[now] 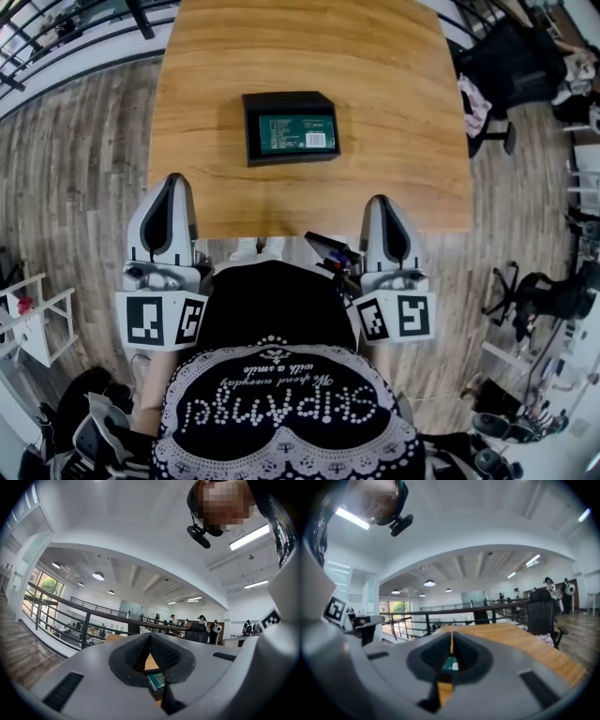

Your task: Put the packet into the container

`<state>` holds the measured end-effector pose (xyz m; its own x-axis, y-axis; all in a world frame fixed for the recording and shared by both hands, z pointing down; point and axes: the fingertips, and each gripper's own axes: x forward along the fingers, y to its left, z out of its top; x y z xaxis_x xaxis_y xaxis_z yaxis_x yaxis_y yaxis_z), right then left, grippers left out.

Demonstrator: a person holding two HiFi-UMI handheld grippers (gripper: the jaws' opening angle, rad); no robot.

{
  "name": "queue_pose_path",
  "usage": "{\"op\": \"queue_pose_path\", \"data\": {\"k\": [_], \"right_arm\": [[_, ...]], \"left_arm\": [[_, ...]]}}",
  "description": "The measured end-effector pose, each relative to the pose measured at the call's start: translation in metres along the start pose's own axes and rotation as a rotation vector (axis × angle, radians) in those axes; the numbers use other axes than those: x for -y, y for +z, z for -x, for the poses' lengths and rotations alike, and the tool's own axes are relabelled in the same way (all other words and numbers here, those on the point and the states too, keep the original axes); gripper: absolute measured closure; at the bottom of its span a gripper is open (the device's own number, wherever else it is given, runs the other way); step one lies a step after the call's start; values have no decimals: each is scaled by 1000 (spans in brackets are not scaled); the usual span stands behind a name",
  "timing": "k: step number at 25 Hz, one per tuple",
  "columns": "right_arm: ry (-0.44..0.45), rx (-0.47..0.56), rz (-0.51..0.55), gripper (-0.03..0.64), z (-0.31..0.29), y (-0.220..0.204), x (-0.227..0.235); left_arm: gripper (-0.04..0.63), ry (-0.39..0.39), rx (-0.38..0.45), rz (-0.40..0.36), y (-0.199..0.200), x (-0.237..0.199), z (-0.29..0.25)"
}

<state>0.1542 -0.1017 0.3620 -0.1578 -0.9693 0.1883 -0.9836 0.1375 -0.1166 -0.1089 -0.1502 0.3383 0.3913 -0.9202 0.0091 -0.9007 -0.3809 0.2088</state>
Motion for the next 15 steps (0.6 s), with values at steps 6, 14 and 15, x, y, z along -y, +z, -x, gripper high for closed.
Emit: {"op": "queue_pose_path", "data": {"k": [6,14,15], "right_arm": [[-7,0,-1,580,-2,2,3],[-27,-12,0,580,-5,-2,10],[-31,-13,0,580,-4,-2,10]], "left_arm": [[568,-8,-1,-5,2,3,-5],[568,-25,-9,-4,-2,2,-16],[568,-27,-10,-3,-1,3,-17]]}}
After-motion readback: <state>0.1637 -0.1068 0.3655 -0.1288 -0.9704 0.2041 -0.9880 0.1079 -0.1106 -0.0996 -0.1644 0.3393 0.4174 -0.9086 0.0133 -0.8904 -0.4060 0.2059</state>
